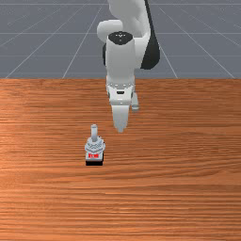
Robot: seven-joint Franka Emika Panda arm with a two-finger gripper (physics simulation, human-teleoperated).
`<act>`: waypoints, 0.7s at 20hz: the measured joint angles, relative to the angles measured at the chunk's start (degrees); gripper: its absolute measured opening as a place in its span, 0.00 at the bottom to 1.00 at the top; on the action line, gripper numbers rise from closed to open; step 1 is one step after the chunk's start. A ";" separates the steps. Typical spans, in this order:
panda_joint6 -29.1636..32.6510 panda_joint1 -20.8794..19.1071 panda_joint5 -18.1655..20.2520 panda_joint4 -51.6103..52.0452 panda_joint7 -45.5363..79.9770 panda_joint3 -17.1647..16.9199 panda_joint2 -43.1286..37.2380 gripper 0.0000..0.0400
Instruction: Turn on the trigger
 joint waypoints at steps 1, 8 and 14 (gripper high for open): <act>0.00 0.00 0.00 0.00 0.00 0.00 0.00 0.62; 6.09 2.67 -2.52 -10.17 15.47 -4.39 -4.24 0.58; 0.69 10.10 0.22 -19.97 79.11 -16.87 -4.34 0.03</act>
